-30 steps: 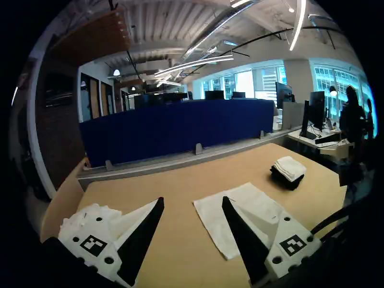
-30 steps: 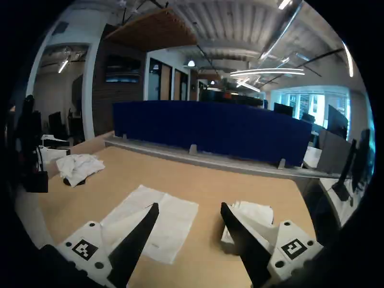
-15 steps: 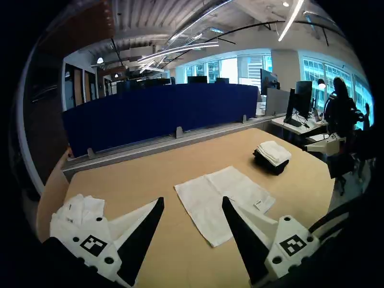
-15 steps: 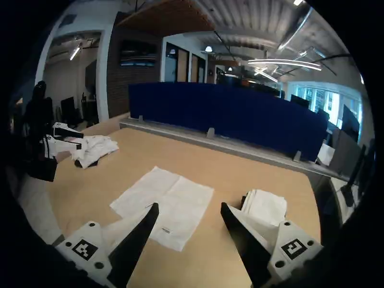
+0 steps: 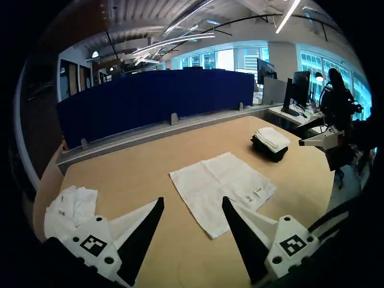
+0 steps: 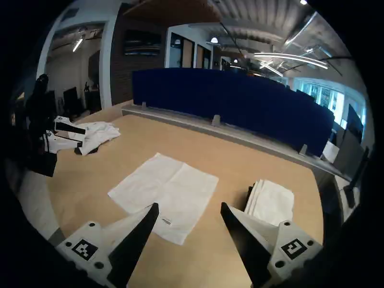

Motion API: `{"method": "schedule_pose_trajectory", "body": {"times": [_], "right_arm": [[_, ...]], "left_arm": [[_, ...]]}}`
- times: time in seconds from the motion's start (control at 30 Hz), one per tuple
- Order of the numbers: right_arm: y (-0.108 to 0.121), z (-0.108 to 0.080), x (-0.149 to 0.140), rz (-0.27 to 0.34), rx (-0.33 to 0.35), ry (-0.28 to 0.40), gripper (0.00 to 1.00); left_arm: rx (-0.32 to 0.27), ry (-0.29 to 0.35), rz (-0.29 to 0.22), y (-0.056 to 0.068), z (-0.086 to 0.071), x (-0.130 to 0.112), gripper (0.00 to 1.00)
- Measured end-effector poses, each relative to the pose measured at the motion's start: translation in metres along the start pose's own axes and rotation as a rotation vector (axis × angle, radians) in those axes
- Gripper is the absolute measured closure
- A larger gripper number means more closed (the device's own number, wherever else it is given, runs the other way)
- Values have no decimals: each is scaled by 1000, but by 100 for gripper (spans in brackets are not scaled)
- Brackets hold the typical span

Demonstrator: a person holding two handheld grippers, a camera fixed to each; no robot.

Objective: Fold towel

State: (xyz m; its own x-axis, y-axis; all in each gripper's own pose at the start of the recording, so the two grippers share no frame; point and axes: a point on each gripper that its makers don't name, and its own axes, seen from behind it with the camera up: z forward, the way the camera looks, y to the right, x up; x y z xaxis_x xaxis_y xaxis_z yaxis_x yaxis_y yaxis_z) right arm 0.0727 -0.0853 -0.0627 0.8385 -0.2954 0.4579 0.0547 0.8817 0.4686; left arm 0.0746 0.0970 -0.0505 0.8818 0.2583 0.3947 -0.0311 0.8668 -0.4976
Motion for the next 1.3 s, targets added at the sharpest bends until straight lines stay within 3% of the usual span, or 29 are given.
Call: {"method": "schedule_pose_trajectory", "body": {"times": [0.7,1.3], "right_arm": [[-13,50,-63,-22,55,-111,0],[-13,83,-116,-25,73,-190,0]], "left_arm": [[-71,-106,46,24,48,-64,11],[-127,-202,54,46,89,-119,10]]}}
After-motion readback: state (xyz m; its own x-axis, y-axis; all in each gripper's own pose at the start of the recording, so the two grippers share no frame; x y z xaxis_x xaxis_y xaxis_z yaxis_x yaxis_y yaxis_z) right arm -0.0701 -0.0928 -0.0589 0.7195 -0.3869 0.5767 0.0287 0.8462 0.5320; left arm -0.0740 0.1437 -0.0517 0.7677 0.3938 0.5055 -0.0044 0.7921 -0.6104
